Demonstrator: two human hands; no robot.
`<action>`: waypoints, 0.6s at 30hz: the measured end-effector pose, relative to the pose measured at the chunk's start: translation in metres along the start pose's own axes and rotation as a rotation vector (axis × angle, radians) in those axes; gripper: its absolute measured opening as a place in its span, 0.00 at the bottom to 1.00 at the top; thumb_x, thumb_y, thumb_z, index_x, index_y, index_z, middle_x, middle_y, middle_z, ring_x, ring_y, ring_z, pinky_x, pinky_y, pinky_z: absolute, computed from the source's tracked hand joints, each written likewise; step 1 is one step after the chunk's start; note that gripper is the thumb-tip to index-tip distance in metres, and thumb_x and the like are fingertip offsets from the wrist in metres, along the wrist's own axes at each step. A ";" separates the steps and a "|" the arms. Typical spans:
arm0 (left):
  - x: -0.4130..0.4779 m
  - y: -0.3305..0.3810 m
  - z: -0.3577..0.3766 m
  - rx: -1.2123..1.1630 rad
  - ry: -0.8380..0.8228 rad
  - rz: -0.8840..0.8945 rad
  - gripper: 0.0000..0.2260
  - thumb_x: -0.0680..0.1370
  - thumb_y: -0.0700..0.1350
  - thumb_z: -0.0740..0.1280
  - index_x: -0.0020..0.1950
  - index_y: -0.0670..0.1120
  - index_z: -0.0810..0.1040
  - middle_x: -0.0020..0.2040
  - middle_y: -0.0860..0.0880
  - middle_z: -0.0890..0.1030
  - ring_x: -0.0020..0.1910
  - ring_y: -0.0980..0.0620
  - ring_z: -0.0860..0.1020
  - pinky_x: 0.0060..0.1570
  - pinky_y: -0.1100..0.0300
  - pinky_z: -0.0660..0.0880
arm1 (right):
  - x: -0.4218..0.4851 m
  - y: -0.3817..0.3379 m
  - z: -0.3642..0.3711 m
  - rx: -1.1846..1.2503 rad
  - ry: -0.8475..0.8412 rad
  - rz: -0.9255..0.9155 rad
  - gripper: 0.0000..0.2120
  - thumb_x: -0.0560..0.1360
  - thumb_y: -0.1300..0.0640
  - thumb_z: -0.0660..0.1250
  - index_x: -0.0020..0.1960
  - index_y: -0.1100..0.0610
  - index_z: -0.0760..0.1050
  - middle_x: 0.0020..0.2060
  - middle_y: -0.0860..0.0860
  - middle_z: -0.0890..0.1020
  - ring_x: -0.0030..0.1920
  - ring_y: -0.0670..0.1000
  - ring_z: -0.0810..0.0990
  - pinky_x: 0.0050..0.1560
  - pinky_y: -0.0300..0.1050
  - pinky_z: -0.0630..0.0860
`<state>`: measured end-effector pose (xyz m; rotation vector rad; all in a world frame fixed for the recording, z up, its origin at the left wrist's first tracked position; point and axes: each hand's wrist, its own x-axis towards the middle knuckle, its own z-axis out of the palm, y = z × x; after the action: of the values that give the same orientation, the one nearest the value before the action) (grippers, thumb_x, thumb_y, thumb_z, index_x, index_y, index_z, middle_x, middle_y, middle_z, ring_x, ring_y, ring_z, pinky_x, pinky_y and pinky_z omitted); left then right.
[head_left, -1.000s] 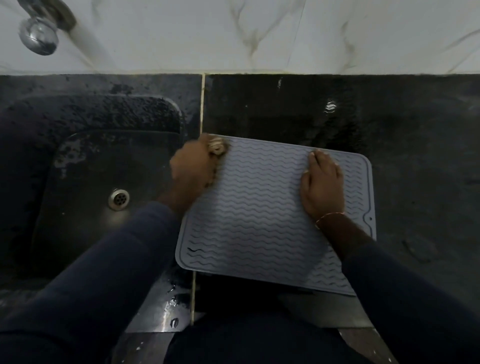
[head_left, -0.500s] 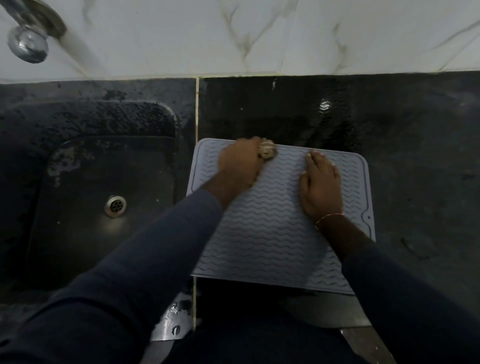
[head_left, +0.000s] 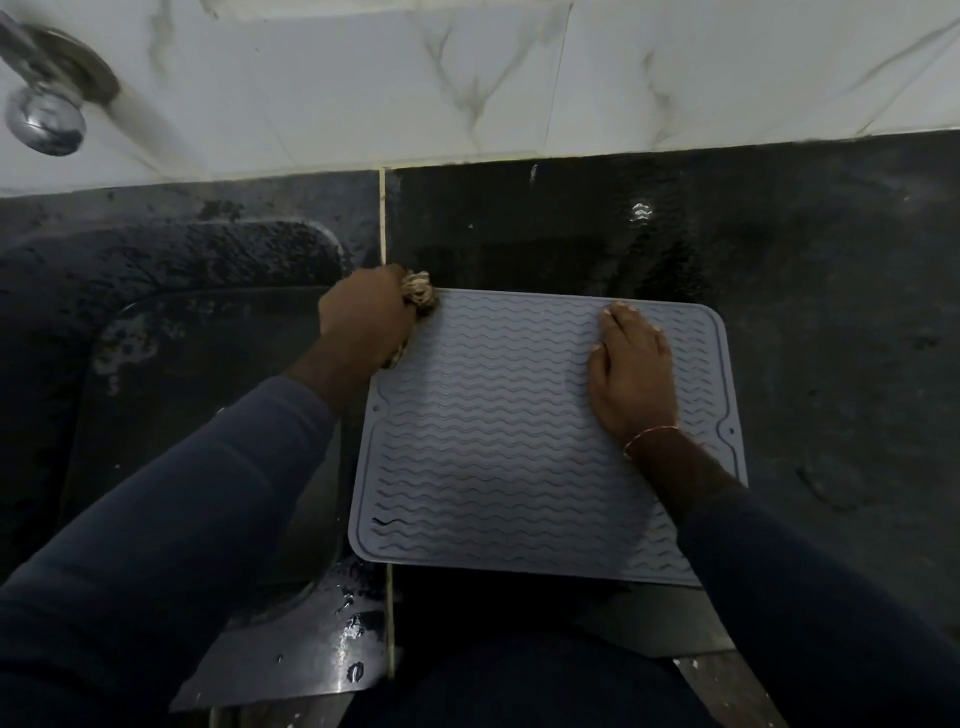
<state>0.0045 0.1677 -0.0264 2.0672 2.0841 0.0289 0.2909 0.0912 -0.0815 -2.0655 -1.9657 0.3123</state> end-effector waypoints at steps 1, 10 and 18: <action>-0.001 0.008 -0.001 -0.048 0.011 0.008 0.10 0.77 0.51 0.63 0.55 0.48 0.75 0.49 0.44 0.81 0.47 0.40 0.80 0.44 0.51 0.74 | 0.000 -0.001 0.000 -0.002 0.000 -0.002 0.23 0.80 0.53 0.54 0.74 0.58 0.63 0.74 0.55 0.65 0.75 0.53 0.60 0.75 0.53 0.50; -0.008 0.117 0.038 -0.220 -0.083 0.207 0.14 0.79 0.54 0.60 0.62 0.51 0.73 0.54 0.46 0.79 0.52 0.45 0.78 0.44 0.54 0.71 | 0.000 -0.004 -0.002 -0.003 0.001 0.016 0.23 0.81 0.53 0.54 0.74 0.57 0.62 0.74 0.54 0.64 0.75 0.51 0.59 0.75 0.51 0.48; 0.004 0.062 0.024 -0.245 -0.079 0.164 0.12 0.79 0.57 0.59 0.53 0.52 0.76 0.47 0.49 0.81 0.46 0.47 0.80 0.45 0.55 0.73 | 0.001 0.000 0.000 -0.004 0.005 0.003 0.23 0.81 0.53 0.54 0.74 0.57 0.63 0.74 0.54 0.65 0.75 0.52 0.59 0.75 0.50 0.48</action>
<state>0.0695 0.1696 -0.0409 2.0465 1.7635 0.2131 0.2908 0.0921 -0.0812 -2.0694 -1.9625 0.3039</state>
